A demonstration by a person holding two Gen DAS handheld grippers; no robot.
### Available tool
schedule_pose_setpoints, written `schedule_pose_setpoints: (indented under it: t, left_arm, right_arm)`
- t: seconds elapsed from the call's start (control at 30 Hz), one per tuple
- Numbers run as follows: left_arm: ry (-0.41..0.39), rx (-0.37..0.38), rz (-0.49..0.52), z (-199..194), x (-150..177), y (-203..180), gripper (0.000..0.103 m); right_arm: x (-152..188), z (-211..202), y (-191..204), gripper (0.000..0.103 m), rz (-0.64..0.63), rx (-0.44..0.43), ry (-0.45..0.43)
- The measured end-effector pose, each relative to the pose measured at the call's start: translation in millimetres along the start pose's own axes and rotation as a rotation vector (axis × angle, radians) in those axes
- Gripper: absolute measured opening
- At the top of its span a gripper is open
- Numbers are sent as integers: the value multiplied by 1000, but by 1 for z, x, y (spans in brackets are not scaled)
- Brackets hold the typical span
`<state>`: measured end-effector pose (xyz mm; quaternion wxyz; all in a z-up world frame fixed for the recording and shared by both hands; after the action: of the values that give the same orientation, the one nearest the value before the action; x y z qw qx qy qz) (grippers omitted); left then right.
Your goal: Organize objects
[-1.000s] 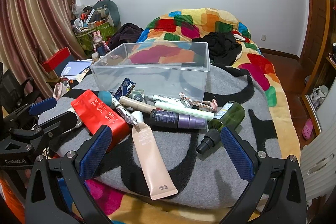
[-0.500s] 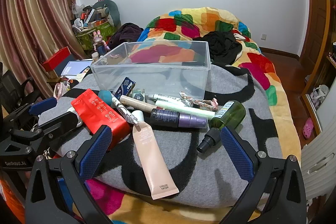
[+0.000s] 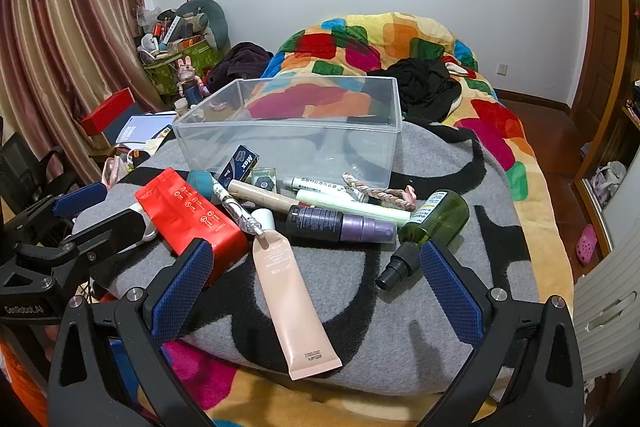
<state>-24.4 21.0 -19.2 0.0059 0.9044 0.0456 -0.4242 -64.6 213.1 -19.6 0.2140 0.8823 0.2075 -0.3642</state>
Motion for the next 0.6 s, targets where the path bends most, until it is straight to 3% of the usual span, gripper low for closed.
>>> schedule_pose_setpoints:
  t: [0.6]
  left_arm:
    - [1,24,-2,2,2,1,103]
  right_arm:
    - [2,6,-2,103,0,5,17]
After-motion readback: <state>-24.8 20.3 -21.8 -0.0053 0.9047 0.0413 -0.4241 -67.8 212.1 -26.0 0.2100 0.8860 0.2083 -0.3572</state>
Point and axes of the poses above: each gripper's, at about its wrist camera, not at the fingertips, and z roughly the way its jaws point, y to its left, x to its underside, the point moved 3 cm from there along z, roughly the way its jaws point, and after that the axes turned 9 degrees about -x, right-handed, at the moved point
